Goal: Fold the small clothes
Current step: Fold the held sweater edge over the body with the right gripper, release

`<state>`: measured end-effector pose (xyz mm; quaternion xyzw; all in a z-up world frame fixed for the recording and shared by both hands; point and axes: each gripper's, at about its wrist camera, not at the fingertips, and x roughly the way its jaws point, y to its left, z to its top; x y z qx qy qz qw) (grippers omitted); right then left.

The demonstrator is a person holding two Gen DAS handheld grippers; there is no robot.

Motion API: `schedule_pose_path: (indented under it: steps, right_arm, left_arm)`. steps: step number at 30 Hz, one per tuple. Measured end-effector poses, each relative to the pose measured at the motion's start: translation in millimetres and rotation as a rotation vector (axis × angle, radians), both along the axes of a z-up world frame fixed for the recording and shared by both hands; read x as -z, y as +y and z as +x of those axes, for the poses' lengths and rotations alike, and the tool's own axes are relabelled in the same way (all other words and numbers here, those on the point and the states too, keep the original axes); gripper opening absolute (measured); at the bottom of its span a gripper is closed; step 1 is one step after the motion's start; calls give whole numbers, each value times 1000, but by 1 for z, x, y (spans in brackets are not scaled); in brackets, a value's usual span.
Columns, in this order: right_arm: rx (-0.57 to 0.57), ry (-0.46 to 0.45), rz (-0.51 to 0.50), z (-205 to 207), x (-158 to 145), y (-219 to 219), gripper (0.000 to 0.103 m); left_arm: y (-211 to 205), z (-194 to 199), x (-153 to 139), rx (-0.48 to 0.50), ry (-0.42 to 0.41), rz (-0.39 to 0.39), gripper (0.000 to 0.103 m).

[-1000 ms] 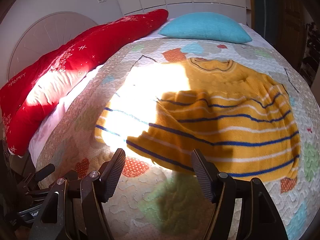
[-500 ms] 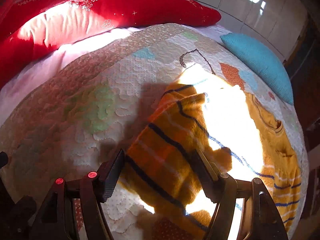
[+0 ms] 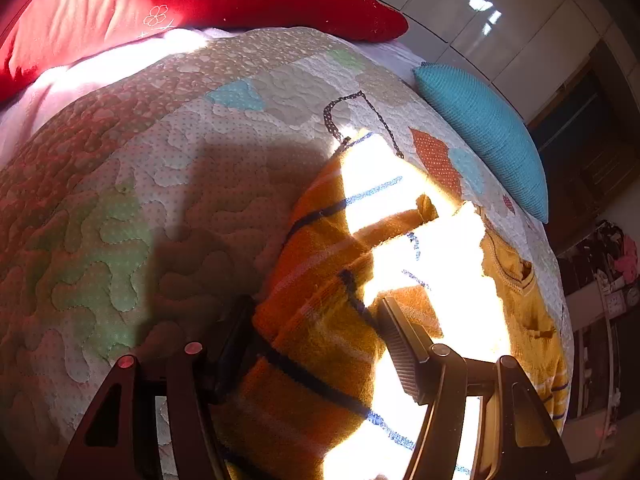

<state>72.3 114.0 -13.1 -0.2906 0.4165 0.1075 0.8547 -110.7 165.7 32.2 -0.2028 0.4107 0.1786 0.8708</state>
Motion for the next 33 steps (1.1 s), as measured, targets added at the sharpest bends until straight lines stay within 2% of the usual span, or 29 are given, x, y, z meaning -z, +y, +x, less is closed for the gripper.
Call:
schedule_pose_path:
  steps: [4,10,13,17,22,26,30,33]
  right_arm:
    - [-9,-17,-17,-5,-1,2,45]
    - [-4,-7,28,-2,-4,-11,31]
    - [6,14,127,-1,-15,-23,21]
    - [30,68,333,6,-42,-57,16]
    - [118,106,574,20,-73,-128,15]
    - [234,73,727,21,-88,-212,14]
    - [371,35,822,12,-87,-304,14]
    - [478,29,871,1,-72,-369,14]
  left_arm:
    - [-10,-4,-8,11,-9,38,103]
    - [-19,-9,-16,17,-6,73,103]
    - [-20,-12,-17,15,0,73,103]
    - [-20,-15,-17,10,17,62,103]
    - [-36,-12,-23,37,27,79,103]
    - [-57,-3,-27,91,37,95,103]
    - [-83,11,-27,155,51,126,103]
    - [-105,22,-25,209,68,141,103]
